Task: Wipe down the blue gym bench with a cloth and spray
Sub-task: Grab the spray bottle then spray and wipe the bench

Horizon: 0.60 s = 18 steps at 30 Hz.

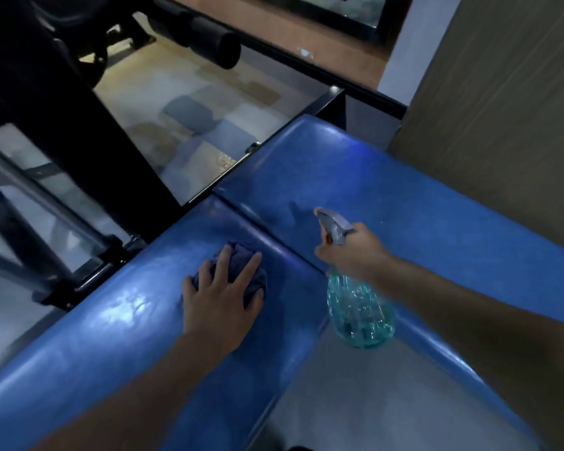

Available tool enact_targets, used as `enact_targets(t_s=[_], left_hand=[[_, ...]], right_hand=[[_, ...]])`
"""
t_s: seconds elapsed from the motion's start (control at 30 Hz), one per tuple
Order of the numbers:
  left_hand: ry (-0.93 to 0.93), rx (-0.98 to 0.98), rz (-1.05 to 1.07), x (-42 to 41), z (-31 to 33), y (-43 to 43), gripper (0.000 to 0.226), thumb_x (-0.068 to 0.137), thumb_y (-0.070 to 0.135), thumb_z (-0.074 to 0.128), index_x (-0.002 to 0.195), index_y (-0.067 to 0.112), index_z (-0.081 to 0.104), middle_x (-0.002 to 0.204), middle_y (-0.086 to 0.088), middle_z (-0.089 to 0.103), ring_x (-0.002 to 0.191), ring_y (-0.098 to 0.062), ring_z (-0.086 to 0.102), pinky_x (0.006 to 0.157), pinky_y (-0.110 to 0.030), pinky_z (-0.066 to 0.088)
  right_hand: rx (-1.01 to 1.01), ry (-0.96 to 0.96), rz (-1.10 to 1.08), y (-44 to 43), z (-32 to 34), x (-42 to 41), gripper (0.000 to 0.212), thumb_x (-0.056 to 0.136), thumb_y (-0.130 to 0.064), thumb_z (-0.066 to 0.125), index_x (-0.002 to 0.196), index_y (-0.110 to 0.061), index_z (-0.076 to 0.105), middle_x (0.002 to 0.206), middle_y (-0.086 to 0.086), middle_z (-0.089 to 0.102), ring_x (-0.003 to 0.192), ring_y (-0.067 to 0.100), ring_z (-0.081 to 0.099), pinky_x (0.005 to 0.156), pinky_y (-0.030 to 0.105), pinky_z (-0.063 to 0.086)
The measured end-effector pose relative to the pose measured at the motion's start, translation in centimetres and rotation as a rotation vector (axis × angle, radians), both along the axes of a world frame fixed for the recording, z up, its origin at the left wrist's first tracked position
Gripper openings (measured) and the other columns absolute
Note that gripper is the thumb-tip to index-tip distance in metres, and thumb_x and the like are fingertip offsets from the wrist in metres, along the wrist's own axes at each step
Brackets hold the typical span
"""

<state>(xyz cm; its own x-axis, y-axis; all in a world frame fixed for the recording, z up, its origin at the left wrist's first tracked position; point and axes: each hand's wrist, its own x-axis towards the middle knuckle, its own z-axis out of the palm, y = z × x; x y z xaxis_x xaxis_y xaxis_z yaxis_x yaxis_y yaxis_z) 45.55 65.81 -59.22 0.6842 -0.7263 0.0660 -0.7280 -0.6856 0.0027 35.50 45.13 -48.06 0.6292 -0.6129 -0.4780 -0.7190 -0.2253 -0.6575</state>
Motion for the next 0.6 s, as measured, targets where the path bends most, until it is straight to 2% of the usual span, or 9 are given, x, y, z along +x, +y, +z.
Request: enact_targets(t_s=[0.07,0.1,0.17,0.23,0.27,0.4,0.47,0.6], left_hand=[[0.005,0.018,0.041,-0.7,0.2,2.2,0.061,0.085,0.060,0.039,0.144,0.044,0.040,0.153,-0.007,0.039,0.122,-0.037,0.045,0.086,-0.052,0.036],[0.010,0.032,0.066,-1.2,0.4,3.3,0.062,0.085,0.061,0.037,0.144,0.044,0.040,0.153,-0.007,0.038,0.123,-0.037,0.044,0.086,-0.051,0.036],[0.023,0.053,0.132,-2.3,1.0,5.7,0.063,0.085,0.063,0.032,0.145,0.045,0.037,0.155,-0.006,0.035,0.126,-0.036,0.043,0.088,-0.051,0.036],[0.044,0.074,0.196,-3.4,1.3,8.4,0.066,0.084,0.067,0.024,0.147,0.049,0.029,0.159,-0.003,0.028,0.131,-0.033,0.038,0.092,-0.050,0.035],[0.056,0.076,0.221,-4.0,1.5,9.7,0.067,0.084,0.068,0.020,0.148,0.050,0.026,0.160,-0.001,0.025,0.132,-0.032,0.036,0.094,-0.050,0.035],[0.065,0.058,0.301,-6.6,1.8,14.2,0.065,0.087,0.066,0.029,0.149,0.048,0.027,0.160,-0.004,0.024,0.131,-0.036,0.037,0.095,-0.052,0.037],[0.101,0.072,0.343,-7.6,1.6,16.3,0.063,0.091,0.068,0.031,0.150,0.051,0.017,0.162,-0.003,0.017,0.135,-0.035,0.033,0.099,-0.053,0.035],[0.196,0.056,0.424,-8.8,1.2,19.9,0.065,0.088,0.073,0.027,0.146,0.058,0.004,0.162,0.001,0.007,0.140,-0.032,0.023,0.102,-0.053,0.031]], right_hand=[[0.022,-0.039,0.039,2.4,0.0,-1.4,0.014,0.080,-0.017,0.063,0.086,-0.029,0.061,0.077,0.010,0.057,0.080,0.035,0.069,0.073,0.041,0.055],[0.033,-0.048,0.062,3.4,-0.2,-2.1,0.013,0.081,-0.015,0.063,0.079,-0.027,0.058,0.073,0.009,0.055,0.076,0.032,0.068,0.073,0.039,0.056],[0.056,-0.061,0.107,5.5,-0.4,-3.3,0.008,0.082,-0.015,0.065,0.085,-0.021,0.061,0.072,0.007,0.055,0.071,0.027,0.064,0.080,0.046,0.058],[0.058,-0.066,0.128,7.3,-0.4,-4.3,0.008,0.082,-0.018,0.066,0.087,-0.013,0.064,0.073,0.008,0.055,0.073,0.029,0.065,0.080,0.050,0.056],[0.046,-0.066,0.131,8.2,-0.5,-4.7,0.008,0.083,-0.021,0.066,0.089,-0.016,0.065,0.073,0.007,0.054,0.075,0.031,0.065,0.081,0.049,0.056],[-0.035,-0.042,0.154,11.6,-0.4,-6.4,0.021,0.082,-0.032,0.064,0.096,-0.016,0.066,0.080,0.007,0.062,0.082,0.032,0.067,0.085,0.046,0.054],[-0.002,-0.072,0.172,13.4,-0.2,-7.3,0.024,0.082,-0.029,0.066,0.101,-0.016,0.066,0.085,0.010,0.063,0.082,0.030,0.064,0.086,0.048,0.054],[0.033,-0.080,0.214,16.6,0.2,-7.8,0.022,0.080,-0.024,0.066,0.096,-0.008,0.064,0.084,0.010,0.062,0.081,0.032,0.061,0.085,0.054,0.054]])
